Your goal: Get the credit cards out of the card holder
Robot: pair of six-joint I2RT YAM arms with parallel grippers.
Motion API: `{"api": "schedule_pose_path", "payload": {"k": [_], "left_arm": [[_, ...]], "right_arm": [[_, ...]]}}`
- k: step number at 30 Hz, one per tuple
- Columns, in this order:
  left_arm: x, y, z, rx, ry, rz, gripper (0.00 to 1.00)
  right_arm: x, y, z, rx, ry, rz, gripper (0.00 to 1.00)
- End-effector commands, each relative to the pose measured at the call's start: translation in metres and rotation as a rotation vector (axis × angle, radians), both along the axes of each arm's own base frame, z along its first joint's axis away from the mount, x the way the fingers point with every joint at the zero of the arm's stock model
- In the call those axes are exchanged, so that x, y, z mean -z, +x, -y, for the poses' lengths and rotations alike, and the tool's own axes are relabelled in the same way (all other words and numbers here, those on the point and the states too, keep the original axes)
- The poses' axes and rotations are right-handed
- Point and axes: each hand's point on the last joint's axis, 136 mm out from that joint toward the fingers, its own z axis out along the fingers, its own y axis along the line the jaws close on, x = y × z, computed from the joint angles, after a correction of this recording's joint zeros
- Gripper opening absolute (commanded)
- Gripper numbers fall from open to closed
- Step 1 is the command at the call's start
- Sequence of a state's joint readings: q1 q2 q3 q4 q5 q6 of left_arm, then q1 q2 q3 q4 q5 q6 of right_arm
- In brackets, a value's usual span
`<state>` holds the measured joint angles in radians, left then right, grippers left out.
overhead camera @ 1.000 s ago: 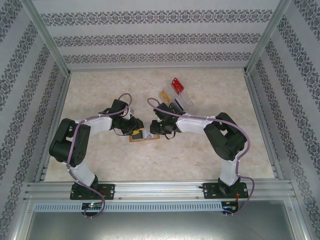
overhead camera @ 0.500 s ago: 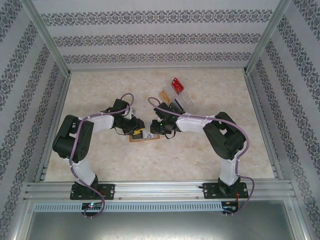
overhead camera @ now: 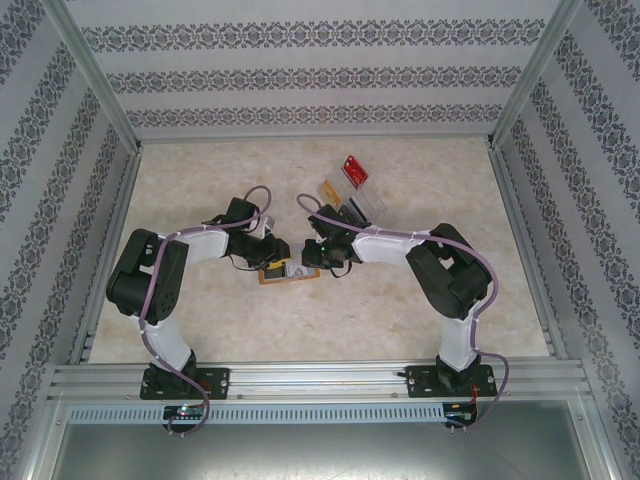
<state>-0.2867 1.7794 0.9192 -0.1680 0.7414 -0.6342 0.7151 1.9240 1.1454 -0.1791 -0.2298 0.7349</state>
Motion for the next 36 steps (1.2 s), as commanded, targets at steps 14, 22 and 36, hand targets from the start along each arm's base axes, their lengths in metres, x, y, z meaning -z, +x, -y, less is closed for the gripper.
{"api": "schedule_pose_path", "payload": {"k": [14, 22, 36], "left_arm": [[-0.002, 0.007, 0.003, 0.063, -0.004, 0.083, 0.16], [-0.002, 0.000, -0.012, 0.064, 0.099, 0.085, 0.00], [-0.043, -0.026, -0.059, -0.001, 0.324, 0.168, 0.00]], "right_arm": [[0.031, -0.016, 0.017, 0.027, -0.063, -0.090, 0.16], [0.030, -0.015, 0.024, 0.052, -0.081, -0.072, 0.15], [-0.033, -0.001, 0.009, 0.025, 0.121, 0.042, 0.30]]}}
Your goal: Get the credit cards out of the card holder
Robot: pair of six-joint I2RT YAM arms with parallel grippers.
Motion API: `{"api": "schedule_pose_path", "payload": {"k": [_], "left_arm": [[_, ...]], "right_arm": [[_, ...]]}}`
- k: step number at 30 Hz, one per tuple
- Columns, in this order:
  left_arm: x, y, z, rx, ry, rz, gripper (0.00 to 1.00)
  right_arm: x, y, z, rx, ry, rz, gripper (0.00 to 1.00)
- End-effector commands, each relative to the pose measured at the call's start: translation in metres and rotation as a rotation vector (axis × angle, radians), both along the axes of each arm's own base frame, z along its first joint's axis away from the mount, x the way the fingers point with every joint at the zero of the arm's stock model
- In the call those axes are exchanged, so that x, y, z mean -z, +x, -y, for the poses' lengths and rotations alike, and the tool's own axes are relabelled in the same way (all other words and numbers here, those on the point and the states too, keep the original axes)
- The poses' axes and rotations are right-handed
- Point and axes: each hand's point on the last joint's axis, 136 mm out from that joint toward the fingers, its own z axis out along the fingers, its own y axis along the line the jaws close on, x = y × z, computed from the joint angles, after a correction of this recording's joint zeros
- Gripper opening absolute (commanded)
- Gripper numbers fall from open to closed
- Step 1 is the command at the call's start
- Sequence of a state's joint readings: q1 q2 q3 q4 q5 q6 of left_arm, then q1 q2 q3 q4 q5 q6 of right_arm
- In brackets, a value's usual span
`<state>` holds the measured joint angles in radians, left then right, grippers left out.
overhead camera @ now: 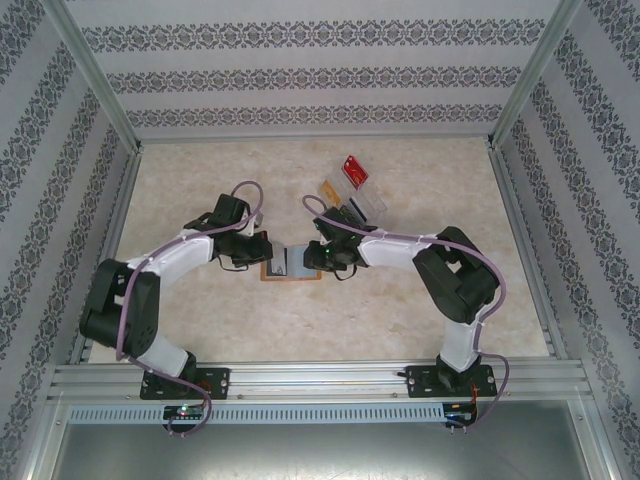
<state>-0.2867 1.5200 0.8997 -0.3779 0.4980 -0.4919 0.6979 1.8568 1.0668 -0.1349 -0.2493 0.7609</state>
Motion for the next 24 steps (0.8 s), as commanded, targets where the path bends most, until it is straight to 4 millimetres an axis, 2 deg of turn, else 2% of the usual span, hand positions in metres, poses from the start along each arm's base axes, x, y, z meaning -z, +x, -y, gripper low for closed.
{"api": "schedule_pose_path", "payload": {"k": [1, 6, 12, 15, 21, 24], "left_arm": [[-0.006, -0.013, -0.019, -0.009, 0.092, 0.005, 0.00], [-0.044, -0.007, -0.003, 0.001, -0.024, 0.077, 0.00], [-0.091, -0.002, 0.024, 0.031, -0.224, 0.133, 0.00], [-0.109, -0.002, 0.030, 0.018, -0.300, 0.147, 0.00], [-0.142, -0.008, 0.042, 0.009, -0.455, 0.153, 0.00], [-0.158, -0.010, 0.044, -0.004, -0.515, 0.177, 0.00]], "right_arm": [[-0.034, 0.005, -0.003, -0.009, 0.111, 0.058, 0.34], [-0.072, 0.005, -0.012, -0.041, 0.293, 0.093, 0.59], [-0.108, 0.003, -0.020, -0.071, 0.464, 0.109, 0.76], [-0.121, 0.004, -0.021, -0.061, 0.535, 0.108, 0.83], [-0.151, -0.001, -0.028, -0.089, 0.694, 0.100, 0.86], [-0.163, -0.002, -0.030, -0.105, 0.744, 0.088, 0.82]]}}
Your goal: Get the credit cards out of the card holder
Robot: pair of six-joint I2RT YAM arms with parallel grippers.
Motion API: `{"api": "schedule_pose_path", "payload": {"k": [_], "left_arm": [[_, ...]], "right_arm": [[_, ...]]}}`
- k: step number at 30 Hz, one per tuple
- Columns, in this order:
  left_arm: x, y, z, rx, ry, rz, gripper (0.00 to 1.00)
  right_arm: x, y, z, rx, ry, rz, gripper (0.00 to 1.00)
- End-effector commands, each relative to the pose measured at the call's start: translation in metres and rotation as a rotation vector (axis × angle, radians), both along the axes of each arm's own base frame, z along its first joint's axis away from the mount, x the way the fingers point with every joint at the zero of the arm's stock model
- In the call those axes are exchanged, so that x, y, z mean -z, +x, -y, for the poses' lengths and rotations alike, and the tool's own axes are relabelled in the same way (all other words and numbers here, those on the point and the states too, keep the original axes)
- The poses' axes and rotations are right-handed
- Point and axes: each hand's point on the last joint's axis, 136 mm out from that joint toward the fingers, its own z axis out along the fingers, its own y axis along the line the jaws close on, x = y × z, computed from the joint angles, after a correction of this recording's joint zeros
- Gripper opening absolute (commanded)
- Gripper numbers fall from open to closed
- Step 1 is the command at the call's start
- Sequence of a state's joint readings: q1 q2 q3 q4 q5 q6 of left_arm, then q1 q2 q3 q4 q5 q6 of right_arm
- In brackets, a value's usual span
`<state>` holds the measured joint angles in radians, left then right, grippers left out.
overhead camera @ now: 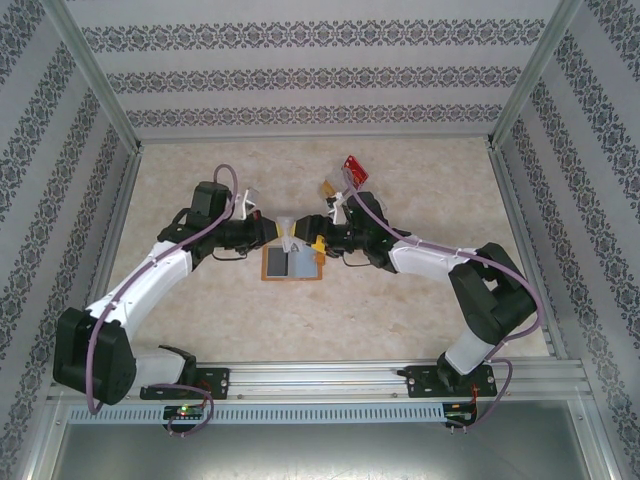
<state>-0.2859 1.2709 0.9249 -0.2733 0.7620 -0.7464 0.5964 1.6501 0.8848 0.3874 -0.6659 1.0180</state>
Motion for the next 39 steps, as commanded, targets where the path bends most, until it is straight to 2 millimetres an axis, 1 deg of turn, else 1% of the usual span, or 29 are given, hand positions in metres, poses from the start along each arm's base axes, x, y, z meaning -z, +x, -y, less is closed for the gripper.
{"api": "schedule_pose_path", "payload": {"k": [1, 4, 7, 15, 16, 19, 21, 23, 24, 27, 29, 30, 32, 35, 36, 37, 39], "left_arm": [[-0.036, -0.001, 0.007, -0.002, -0.131, 0.051, 0.00], [-0.042, -0.005, 0.005, 0.004, -0.142, 0.049, 0.00], [-0.044, -0.010, 0.003, 0.006, -0.146, 0.041, 0.00], [-0.054, -0.014, -0.002, -0.011, -0.157, 0.057, 0.00], [-0.054, -0.015, -0.002, -0.011, -0.159, 0.055, 0.00], [-0.053, -0.014, -0.002, -0.012, -0.166, 0.048, 0.00], [-0.053, -0.013, -0.001, -0.012, -0.170, 0.047, 0.00], [-0.053, -0.012, -0.001, -0.010, -0.172, 0.042, 0.00], [-0.053, -0.012, -0.001, -0.010, -0.173, 0.041, 0.00], [-0.053, -0.010, -0.001, -0.014, -0.176, 0.037, 0.00], [-0.051, -0.009, -0.002, -0.029, -0.163, 0.023, 0.00], [-0.047, -0.009, -0.005, -0.044, -0.147, 0.010, 0.06], [-0.038, -0.007, -0.014, -0.087, -0.089, -0.011, 0.22], [-0.019, -0.003, -0.032, -0.163, 0.017, -0.043, 0.53], [-0.012, -0.002, -0.041, -0.194, 0.061, -0.051, 0.63], [-0.005, 0.000, -0.050, -0.222, 0.105, -0.056, 0.70], [0.006, 0.003, -0.065, -0.260, 0.185, -0.054, 0.78]], "right_arm": [[-0.043, -0.005, -0.007, -0.059, 0.151, 0.036, 0.79], [-0.058, -0.006, -0.008, -0.070, 0.221, 0.045, 0.71], [-0.070, -0.009, -0.005, -0.069, 0.241, 0.073, 0.63], [-0.098, -0.018, -0.003, -0.084, 0.289, 0.119, 0.34], [-0.100, -0.019, -0.003, -0.087, 0.292, 0.123, 0.31], [-0.105, -0.025, -0.005, -0.102, 0.298, 0.146, 0.27], [-0.106, -0.026, -0.006, -0.106, 0.300, 0.154, 0.26], [-0.107, -0.027, -0.007, -0.111, 0.300, 0.156, 0.22], [-0.106, -0.026, -0.007, -0.110, 0.298, 0.153, 0.20], [-0.104, -0.026, -0.008, -0.115, 0.287, 0.157, 0.08], [-0.101, -0.023, -0.006, -0.111, 0.264, 0.165, 0.03], [-0.098, -0.021, -0.004, -0.103, 0.246, 0.168, 0.01], [-0.091, -0.015, 0.001, -0.083, 0.203, 0.172, 0.00], [-0.074, -0.002, 0.014, -0.033, 0.114, 0.174, 0.00], [-0.065, 0.004, 0.022, -0.010, 0.061, 0.174, 0.00], [-0.058, 0.009, 0.030, 0.013, 0.013, 0.173, 0.00], [-0.047, 0.017, 0.048, 0.049, -0.085, 0.189, 0.00]]}}
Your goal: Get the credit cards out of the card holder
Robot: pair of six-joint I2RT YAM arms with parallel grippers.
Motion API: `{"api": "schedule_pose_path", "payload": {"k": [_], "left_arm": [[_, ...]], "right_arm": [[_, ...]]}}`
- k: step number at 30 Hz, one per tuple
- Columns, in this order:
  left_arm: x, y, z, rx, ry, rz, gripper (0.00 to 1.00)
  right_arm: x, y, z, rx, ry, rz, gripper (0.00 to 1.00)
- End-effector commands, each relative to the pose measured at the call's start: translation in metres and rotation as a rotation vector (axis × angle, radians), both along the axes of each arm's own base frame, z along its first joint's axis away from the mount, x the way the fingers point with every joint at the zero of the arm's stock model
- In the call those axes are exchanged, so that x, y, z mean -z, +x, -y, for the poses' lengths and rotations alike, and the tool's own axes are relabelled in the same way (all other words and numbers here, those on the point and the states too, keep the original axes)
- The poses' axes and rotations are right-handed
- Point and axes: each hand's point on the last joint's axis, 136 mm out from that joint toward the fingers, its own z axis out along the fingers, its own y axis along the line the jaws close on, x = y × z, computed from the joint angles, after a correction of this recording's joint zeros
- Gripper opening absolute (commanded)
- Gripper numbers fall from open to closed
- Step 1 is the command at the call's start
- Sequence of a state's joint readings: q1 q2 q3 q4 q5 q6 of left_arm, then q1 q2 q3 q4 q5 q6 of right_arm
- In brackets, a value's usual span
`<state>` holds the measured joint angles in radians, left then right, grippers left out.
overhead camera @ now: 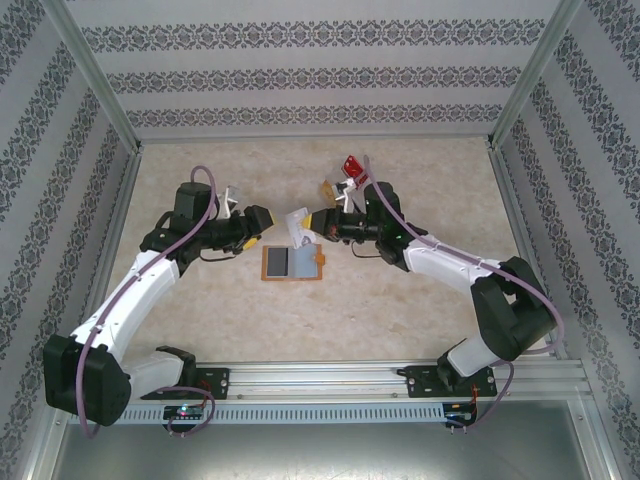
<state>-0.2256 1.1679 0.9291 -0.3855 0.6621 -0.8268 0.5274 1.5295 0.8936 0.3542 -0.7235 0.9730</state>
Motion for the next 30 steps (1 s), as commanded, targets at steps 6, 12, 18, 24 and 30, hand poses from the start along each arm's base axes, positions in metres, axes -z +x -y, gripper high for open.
{"api": "schedule_pose_path", "payload": {"k": [6, 12, 18, 24, 30], "left_arm": [[0.034, 0.016, -0.069, -0.156, 0.361, -0.008, 0.97], [0.034, 0.019, -0.096, -0.175, 0.520, 0.012, 1.00], [0.036, 0.017, -0.107, -0.181, 0.585, 0.004, 0.99], [0.041, 0.020, -0.108, -0.159, 0.596, -0.015, 0.99], [0.037, 0.022, -0.105, -0.076, 0.537, 0.019, 0.99]], "right_arm": [[0.023, 0.038, 0.092, 0.168, -0.503, 0.174, 0.00], [0.032, 0.064, 0.117, 0.097, -0.777, 0.322, 0.00], [0.053, 0.091, 0.113, 0.013, -0.890, 0.357, 0.00], [0.068, 0.115, 0.117, -0.015, -0.994, 0.371, 0.00], [0.070, 0.121, 0.118, -0.067, -1.019, 0.404, 0.00]]}}
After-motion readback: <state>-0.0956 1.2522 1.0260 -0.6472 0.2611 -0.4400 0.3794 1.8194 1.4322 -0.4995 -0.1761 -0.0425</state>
